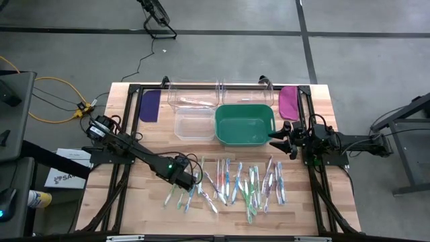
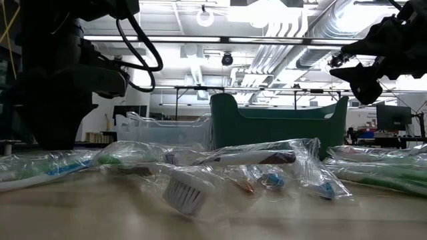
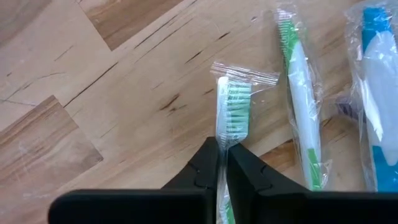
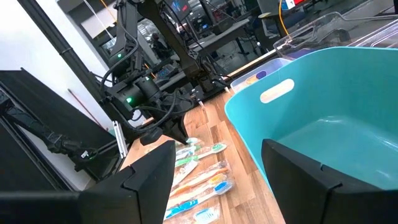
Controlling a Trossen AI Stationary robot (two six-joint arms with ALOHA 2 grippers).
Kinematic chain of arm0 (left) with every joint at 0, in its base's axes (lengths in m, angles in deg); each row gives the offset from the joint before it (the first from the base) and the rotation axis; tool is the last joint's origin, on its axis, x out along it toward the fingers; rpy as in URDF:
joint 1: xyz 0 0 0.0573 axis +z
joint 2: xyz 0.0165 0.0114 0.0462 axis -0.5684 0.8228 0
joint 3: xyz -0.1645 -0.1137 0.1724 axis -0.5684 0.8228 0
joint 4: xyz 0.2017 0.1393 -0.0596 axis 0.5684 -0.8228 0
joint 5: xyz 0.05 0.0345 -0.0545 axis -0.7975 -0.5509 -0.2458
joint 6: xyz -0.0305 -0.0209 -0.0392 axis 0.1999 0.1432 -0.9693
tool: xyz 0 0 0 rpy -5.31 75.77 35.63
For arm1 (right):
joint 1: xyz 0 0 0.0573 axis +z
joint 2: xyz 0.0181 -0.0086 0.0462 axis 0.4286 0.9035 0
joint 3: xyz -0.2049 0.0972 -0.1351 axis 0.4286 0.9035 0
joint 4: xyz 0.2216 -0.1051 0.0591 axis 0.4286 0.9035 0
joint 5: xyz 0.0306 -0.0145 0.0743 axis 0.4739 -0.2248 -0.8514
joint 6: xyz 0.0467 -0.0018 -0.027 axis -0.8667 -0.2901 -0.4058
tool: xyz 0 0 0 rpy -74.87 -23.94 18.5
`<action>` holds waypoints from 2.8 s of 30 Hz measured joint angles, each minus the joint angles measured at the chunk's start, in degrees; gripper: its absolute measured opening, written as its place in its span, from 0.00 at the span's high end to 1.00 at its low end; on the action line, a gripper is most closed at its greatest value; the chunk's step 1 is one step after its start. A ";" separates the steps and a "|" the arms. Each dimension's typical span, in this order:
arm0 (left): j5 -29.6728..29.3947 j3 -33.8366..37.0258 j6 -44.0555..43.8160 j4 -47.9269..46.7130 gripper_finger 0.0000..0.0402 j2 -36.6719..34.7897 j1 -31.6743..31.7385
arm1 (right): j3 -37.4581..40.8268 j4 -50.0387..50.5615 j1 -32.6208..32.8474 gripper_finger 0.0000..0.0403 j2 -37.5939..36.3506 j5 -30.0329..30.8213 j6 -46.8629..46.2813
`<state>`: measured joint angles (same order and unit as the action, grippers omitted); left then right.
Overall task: Pick & Place Toothbrushes
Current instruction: Put the green toothbrush into the white bin
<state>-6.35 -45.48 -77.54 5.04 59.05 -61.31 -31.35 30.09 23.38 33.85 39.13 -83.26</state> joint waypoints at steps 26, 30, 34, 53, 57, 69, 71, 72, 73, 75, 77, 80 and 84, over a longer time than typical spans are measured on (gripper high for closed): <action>-10.99 -18.78 38.18 -19.88 1.00 -10.67 10.33 | 0.01 0.04 0.01 0.42 0.00 0.00 0.00; -11.16 -22.23 51.64 -19.49 1.00 -10.73 16.98 | -0.01 0.00 0.00 0.42 0.00 0.00 0.00; -11.00 -24.61 63.03 -19.25 0.99 -10.73 23.82 | 0.00 -0.02 0.01 0.42 0.00 0.00 0.00; -1.91 -25.54 91.19 -5.68 0.99 -8.09 45.20 | 0.01 -0.07 0.01 0.42 0.00 0.00 0.00; -1.18 -25.53 92.41 -4.68 0.99 -4.53 45.16 | 0.00 -0.07 0.00 0.42 0.00 0.00 0.00; 0.14 -25.53 92.56 -4.01 0.99 1.54 45.07 | 0.00 -0.08 0.00 0.42 0.00 0.00 0.00; 0.64 -25.53 92.56 -4.02 0.99 2.28 45.07 | -0.01 -0.09 0.02 0.42 0.00 0.00 0.00; 0.80 -25.53 92.54 -3.84 0.99 2.59 45.05 | 0.00 -0.09 0.00 0.42 0.00 0.00 0.00; 0.97 -25.53 92.47 -3.70 0.99 2.73 45.07 | 0.01 -0.09 0.02 0.42 0.00 0.00 0.00; 1.19 -25.53 92.35 -4.08 0.99 2.90 45.07 | 0.01 -0.09 0.01 0.42 0.00 0.00 0.00; 1.14 -25.53 91.86 -3.28 0.99 3.30 45.06 | 0.00 -0.09 0.00 0.42 0.00 0.00 0.00; 1.08 -25.51 90.61 -3.73 0.98 3.43 45.09 | -0.01 -0.07 0.02 0.42 0.00 0.00 0.00; 0.35 -25.51 89.01 -3.78 0.91 3.43 45.09 | 0.00 -0.09 0.01 0.42 0.00 0.00 0.00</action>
<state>-6.00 -70.99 11.47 1.26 62.48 -16.22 -31.36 30.01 23.39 33.85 39.13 -83.26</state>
